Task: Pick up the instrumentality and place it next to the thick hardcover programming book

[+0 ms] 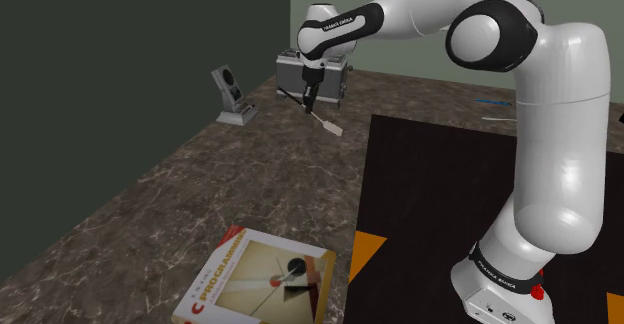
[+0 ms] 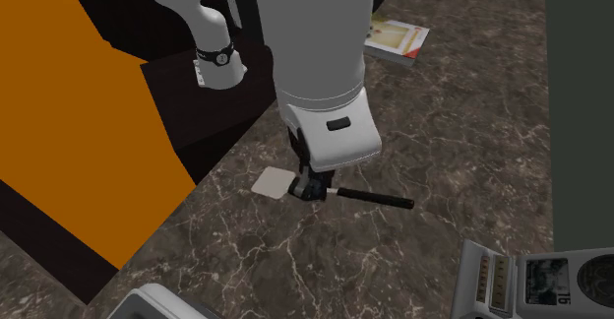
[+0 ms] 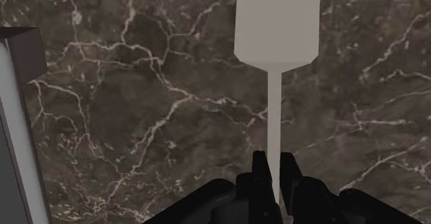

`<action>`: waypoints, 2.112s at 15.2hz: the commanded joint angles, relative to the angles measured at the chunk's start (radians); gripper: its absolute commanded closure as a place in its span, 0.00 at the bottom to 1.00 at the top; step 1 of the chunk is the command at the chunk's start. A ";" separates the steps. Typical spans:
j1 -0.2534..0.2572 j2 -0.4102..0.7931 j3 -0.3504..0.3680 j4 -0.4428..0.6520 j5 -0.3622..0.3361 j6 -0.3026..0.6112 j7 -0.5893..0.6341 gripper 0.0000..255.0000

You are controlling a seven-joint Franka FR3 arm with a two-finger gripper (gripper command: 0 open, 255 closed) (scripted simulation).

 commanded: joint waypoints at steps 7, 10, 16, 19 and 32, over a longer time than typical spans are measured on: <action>0.029 -0.063 0.007 -0.015 -0.013 -0.047 0.042 1.00; 0.072 -0.125 0.022 -0.106 -0.026 -0.015 0.100 1.00; 0.154 -0.224 0.062 -0.246 -0.049 0.030 0.227 1.00; 0.193 -0.261 0.086 -0.297 -0.060 0.046 0.294 1.00; 0.360 -0.333 0.209 -0.393 -0.096 0.073 0.600 1.00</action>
